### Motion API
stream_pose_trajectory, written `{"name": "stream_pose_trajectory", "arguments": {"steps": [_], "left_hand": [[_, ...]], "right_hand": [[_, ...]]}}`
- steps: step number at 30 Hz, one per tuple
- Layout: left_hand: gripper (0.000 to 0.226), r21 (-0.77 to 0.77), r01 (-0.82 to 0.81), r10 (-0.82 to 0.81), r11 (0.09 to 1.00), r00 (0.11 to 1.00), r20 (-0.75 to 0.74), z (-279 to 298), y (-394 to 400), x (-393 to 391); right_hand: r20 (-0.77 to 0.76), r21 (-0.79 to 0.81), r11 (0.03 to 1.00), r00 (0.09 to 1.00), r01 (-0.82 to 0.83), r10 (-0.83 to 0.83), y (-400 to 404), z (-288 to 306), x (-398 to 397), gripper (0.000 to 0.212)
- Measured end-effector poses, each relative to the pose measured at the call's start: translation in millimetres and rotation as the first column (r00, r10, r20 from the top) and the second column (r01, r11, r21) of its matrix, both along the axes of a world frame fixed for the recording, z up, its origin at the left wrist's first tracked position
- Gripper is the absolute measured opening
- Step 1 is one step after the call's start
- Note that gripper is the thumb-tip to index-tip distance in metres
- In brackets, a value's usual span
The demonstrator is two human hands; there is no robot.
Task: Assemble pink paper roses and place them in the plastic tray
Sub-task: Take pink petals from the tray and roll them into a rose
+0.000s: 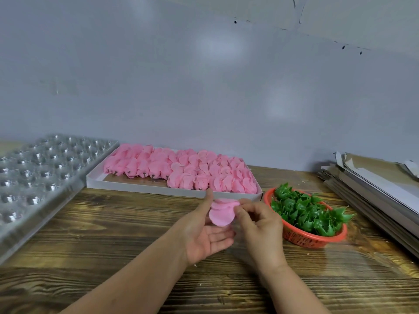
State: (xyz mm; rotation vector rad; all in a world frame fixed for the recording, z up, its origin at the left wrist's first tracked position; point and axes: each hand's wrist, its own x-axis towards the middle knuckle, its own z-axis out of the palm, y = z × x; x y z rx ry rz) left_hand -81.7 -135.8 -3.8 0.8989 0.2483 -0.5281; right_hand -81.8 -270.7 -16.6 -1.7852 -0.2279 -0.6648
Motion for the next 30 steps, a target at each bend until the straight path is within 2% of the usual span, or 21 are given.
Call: {"name": "stream_pose_trajectory", "arguments": {"steps": [3, 7, 9, 11, 13, 14, 15, 18, 20, 22, 27, 30], "left_hand": [[0.089, 0.061, 0.074, -0.077, 0.995, 0.995, 0.063, -4.3, -15.4, -10.3], [0.065, 0.030, 0.144, -0.147, 0.989, 0.972, 0.185, -9.7, -40.0, -22.8], [0.057, -0.055, 0.064, -0.051, 0.996, 0.977, 0.205, -9.1, -47.6, -24.0], [0.045, -0.201, -0.034, 0.064, 0.979, 0.988, 0.142, -8.6, -52.8, -26.9], [0.025, -0.296, -0.008, 0.044, 0.955, 0.992, 0.116, -7.8, -57.1, -29.0], [0.019, -0.394, 0.006, 0.005, 0.919, 1.000, 0.027, -4.5, -58.5, -27.4], [0.020, -0.415, -0.019, 0.008, 0.910, 1.000, -0.028, -3.8, -58.5, -26.6], [0.027, -0.320, -0.043, 0.078, 0.946, 0.992, 0.099, 1.1, -59.1, -30.2], [0.028, -0.442, -0.110, 0.164, 0.890, 0.983, 0.087, 3.3, -53.1, -33.5], [0.034, -0.529, -0.157, 0.222, 0.834, 0.973, 0.061, 1.7, -51.3, -32.6], [0.054, -0.388, -0.153, 0.203, 0.909, 0.975, 0.092, -6.9, -37.2, -17.9], [0.054, -0.331, -0.111, 0.170, 0.937, 0.973, 0.154, -10.3, -32.9, -10.8]], "right_hand": [[-0.052, 0.155, 0.986, 0.997, 0.056, -0.049, -1.7, 3.4, 2.8, 0.028], [-0.176, 0.381, 0.924, 0.981, -0.014, 0.087, 5.9, 3.9, -2.0, 0.019], [-0.226, 0.465, 0.885, 0.961, -0.036, 0.158, 13.0, 4.7, -4.6, 0.023], [-0.248, 0.524, 0.850, 0.946, -0.050, 0.209, 18.8, 6.6, -6.5, 0.026], [-0.261, 0.554, 0.828, 0.928, -0.082, 0.266, 21.4, 10.0, -9.1, 0.023], [-0.257, 0.543, 0.835, 0.928, -0.093, 0.271, 21.8, 11.3, -10.4, 0.022], [-0.251, 0.505, 0.858, 0.935, -0.095, 0.252, 21.6, 11.7, -11.5, 0.019], [-0.185, 0.285, 0.955, 0.972, -0.086, 0.143, 22.2, 12.2, -15.2, 0.016], [-0.137, 0.183, 0.977, 0.981, -0.110, 0.136, 24.7, 11.9, -18.1, 0.015], [-0.122, 0.145, 0.981, 0.982, -0.129, 0.147, 26.5, 10.6, -19.6, 0.014], [-0.100, 0.114, 0.991, 0.992, -0.068, 0.080, 25.7, 6.8, -16.1, 0.024], [-0.126, 0.139, 0.988, 0.989, -0.064, 0.081, 25.2, 5.3, -14.0, 0.025]]}}
